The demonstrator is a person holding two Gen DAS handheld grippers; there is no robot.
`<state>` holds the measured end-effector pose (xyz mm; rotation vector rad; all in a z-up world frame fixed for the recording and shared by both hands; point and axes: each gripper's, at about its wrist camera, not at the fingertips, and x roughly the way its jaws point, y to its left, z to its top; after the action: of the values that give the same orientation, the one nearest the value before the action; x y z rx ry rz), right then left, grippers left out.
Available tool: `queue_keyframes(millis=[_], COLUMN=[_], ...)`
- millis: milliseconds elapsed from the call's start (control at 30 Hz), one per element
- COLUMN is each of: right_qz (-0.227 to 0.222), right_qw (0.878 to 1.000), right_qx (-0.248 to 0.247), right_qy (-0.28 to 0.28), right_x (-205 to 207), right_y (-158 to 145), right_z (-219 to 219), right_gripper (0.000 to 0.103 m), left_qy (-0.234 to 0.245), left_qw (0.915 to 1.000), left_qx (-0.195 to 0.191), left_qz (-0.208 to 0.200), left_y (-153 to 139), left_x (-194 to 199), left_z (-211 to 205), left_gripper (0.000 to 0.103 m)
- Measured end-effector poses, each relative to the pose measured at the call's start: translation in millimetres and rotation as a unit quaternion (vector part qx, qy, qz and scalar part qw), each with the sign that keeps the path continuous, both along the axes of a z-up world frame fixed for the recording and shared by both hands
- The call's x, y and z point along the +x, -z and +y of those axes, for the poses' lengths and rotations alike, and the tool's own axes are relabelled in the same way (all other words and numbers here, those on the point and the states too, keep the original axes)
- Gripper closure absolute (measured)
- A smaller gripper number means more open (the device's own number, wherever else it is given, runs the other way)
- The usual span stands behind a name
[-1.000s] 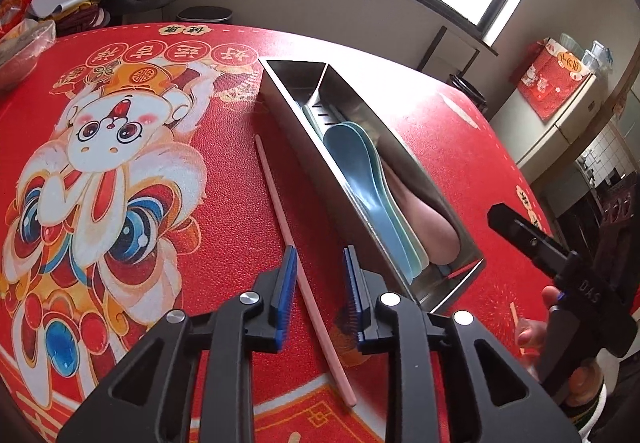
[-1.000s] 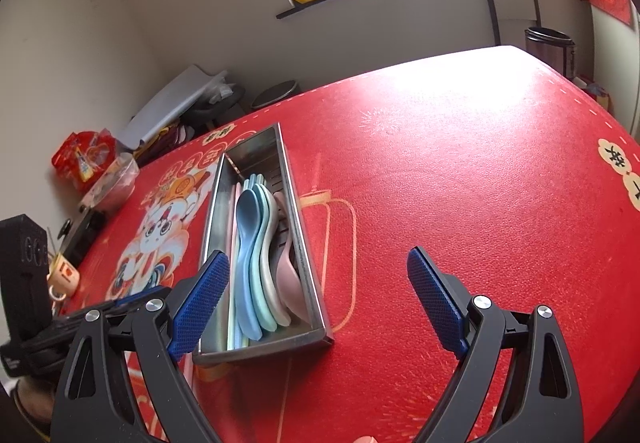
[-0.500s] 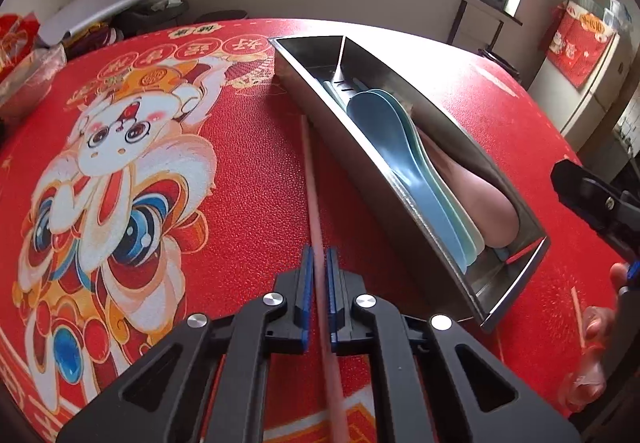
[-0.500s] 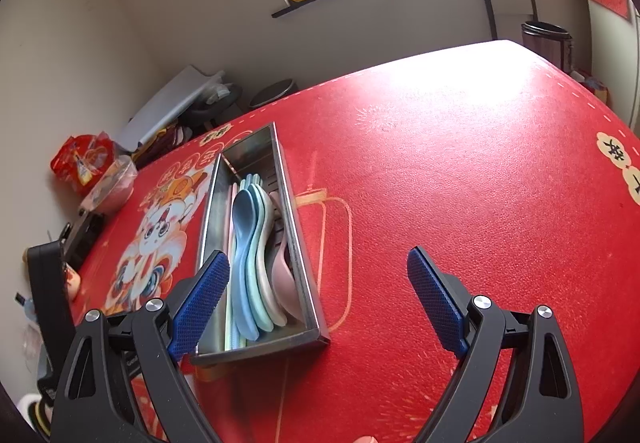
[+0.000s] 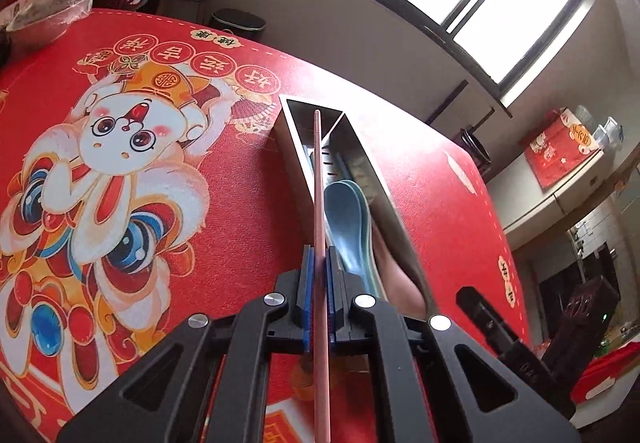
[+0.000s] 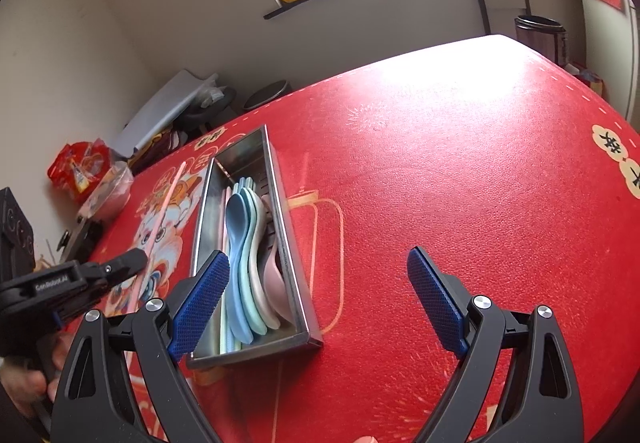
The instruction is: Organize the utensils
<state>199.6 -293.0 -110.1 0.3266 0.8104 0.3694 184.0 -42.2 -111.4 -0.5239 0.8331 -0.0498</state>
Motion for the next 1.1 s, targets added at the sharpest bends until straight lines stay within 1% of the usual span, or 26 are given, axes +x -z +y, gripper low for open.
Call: queue_keyframes(millis=[167,300,433,600,700,767,833,933,1000,1067,1100], right_qz=[0.009,0.017,0.022,0.028,0.029,0.03,0.032,0.034,0.029,0.028,0.028], right_qw=[1.0,1.0,1.0,0.999,0.999,0.999,0.999,0.999,0.999,0.999,0.999], right_qx=[0.005,0.014,0.02,0.028,0.027,0.025,0.023,0.024,0.022,0.015,0.011], right_qy=[0.003,0.001,0.002,0.002,-0.001,-0.002,0.0,0.006,0.01,0.014,0.016], right_x=[3,5,6,7,7,7,8,9,8,8,8], right_y=[3,4,6,7,8,7,8,9,8,8,9], right_z=[-3,-4,-7,-8,-7,-7,-7,-9,-10,-10,-10], right_gripper=[0.016,0.016,0.016,0.016,0.016,0.016,0.016,0.016,0.016,0.016,0.016], left_qy=[-0.016,-0.027,-0.036,-0.053,-0.052,-0.055,-0.051,-0.045,-0.043,-0.036,-0.032], left_qw=[0.9989,0.9982,0.9974,0.9971,0.997,0.9972,0.9979,0.9989,0.9988,0.9976,0.9965], left_qx=[-0.041,-0.052,-0.06,-0.051,-0.05,-0.047,-0.037,-0.01,0.016,0.052,0.072], left_qz=[0.016,0.012,0.016,0.019,0.026,0.02,0.011,-0.005,-0.015,-0.026,-0.03], left_y=[8,9,15,25,30,29,24,12,3,-5,-9], left_x=[20,31,39,39,40,38,37,30,23,14,9], left_z=[-13,-22,-29,-33,-31,-28,-27,-21,-18,-16,-14], left_gripper=[0.098,0.098,0.098,0.098,0.098,0.097,0.096,0.091,0.086,0.08,0.079])
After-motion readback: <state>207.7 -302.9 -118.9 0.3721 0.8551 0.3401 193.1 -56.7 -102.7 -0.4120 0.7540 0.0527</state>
